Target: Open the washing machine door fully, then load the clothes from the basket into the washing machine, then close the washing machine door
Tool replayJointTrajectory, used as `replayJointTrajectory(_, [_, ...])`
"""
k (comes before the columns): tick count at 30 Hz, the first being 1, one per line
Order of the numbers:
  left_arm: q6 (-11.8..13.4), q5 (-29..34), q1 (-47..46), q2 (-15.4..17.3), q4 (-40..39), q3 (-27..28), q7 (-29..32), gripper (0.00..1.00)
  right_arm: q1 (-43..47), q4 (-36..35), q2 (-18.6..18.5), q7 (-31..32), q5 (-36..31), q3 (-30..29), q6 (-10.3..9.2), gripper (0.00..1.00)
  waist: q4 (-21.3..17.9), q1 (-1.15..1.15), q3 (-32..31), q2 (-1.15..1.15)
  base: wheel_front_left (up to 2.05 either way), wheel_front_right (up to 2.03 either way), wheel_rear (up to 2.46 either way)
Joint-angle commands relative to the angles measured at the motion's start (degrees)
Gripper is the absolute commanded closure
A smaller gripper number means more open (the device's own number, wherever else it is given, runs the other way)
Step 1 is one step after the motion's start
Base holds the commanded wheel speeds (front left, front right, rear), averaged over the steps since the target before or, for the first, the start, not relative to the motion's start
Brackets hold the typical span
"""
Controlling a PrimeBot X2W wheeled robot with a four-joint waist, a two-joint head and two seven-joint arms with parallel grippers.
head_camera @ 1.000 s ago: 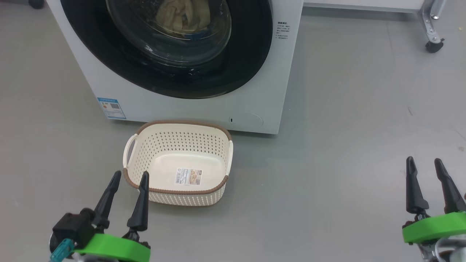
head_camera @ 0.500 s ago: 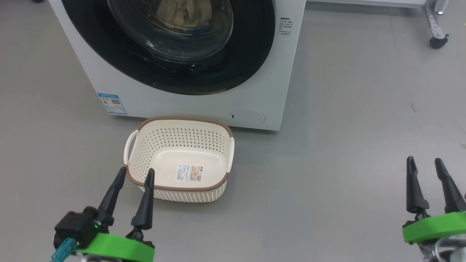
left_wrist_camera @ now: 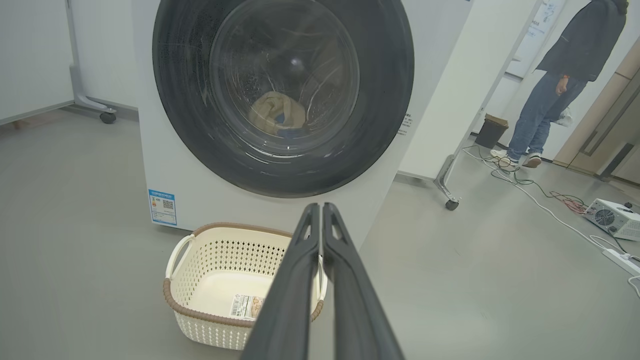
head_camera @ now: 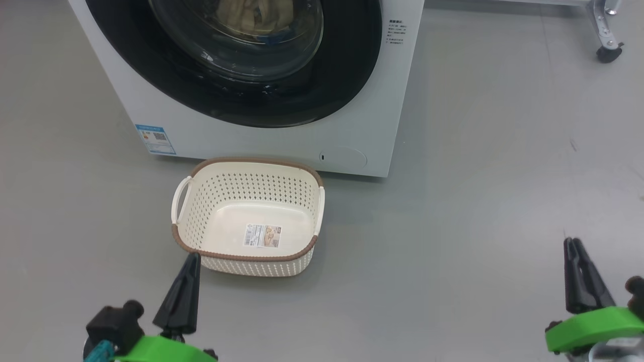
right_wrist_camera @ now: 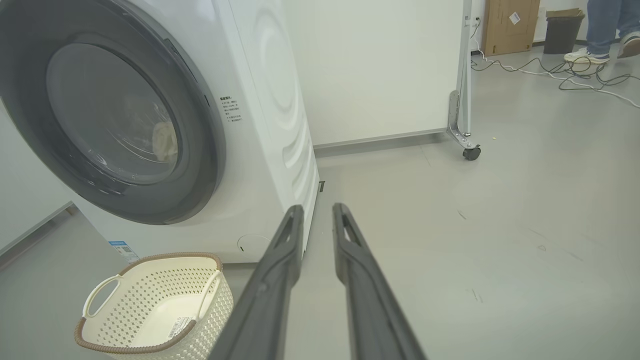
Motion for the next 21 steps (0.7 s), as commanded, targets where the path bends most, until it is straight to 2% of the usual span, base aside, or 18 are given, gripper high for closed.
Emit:
replayJointTrajectory(1, [0.0,-0.07,-0.03,0.02,-0.06,0.01,0.01,1.0,-0.04,-0.06,-0.01,0.03,0.07,-0.02,0.0,1.0,0.0,0.0,0.0,0.0,0.0,0.0,0.0])
replayJointTrajectory(21, [0.02,-11.45,-0.34,-0.45,1.01,2.34,2.69,1.0,-1.34,0.55,0.08,3.37,12.39,0.63,-0.03,1.0,-1.05,0.0,-0.46,0.0,0.0,0.0,0.0])
